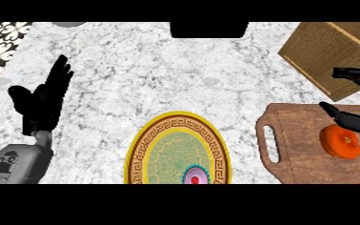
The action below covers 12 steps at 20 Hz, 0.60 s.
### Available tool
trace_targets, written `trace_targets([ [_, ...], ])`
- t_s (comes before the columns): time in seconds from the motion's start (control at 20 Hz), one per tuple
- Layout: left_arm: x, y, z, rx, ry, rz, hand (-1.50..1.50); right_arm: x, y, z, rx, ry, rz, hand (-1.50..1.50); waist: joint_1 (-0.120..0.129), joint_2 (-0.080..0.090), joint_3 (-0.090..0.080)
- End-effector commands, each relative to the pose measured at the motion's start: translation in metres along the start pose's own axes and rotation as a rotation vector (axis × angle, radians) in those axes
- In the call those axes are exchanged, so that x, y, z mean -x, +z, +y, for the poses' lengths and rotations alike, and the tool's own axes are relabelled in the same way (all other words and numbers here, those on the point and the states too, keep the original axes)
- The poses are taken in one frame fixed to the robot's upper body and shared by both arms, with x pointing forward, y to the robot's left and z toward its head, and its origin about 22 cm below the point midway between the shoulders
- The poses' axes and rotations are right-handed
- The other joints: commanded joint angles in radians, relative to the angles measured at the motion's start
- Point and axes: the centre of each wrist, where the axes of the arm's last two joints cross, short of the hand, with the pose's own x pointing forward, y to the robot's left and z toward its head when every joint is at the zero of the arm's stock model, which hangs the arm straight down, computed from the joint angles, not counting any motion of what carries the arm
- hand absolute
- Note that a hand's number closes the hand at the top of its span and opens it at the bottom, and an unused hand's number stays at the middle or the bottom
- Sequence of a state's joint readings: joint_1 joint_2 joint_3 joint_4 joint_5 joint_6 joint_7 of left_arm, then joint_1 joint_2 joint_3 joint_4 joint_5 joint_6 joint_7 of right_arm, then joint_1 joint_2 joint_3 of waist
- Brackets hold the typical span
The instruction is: Pick the squash from the cutting board and place it in the basket
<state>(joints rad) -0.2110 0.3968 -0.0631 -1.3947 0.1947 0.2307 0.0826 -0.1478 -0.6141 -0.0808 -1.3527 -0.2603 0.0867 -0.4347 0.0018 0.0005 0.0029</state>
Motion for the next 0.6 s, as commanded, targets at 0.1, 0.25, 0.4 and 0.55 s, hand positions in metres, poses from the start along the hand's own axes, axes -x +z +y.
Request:
trace_targets([
  [0.1, -0.014, 0.000, 0.003, -0.008, -0.002, -0.001, 0.00, -0.029, -0.010, -0.059, 0.223, 0.314, 0.130, -1.50, -0.007, -0.005, -0.004],
  [0.25, -0.011, 0.010, -0.004, -0.002, 0.005, 0.008, 0.00, -0.068, -0.029, -0.085, 0.174, 0.416, 0.235, -1.50, 0.003, -0.004, -0.005],
  [0.4, -0.006, 0.007, 0.014, -0.011, 0.008, 0.012, 0.00, -0.090, -0.019, -0.110, -0.063, 0.582, 0.400, -1.50, -0.009, -0.005, -0.007],
  [0.55, -0.006, 0.009, 0.005, -0.022, 0.003, 0.012, 0.00, -0.107, -0.016, -0.129, -0.307, 0.672, 0.534, -1.50, -0.013, -0.004, -0.006],
])
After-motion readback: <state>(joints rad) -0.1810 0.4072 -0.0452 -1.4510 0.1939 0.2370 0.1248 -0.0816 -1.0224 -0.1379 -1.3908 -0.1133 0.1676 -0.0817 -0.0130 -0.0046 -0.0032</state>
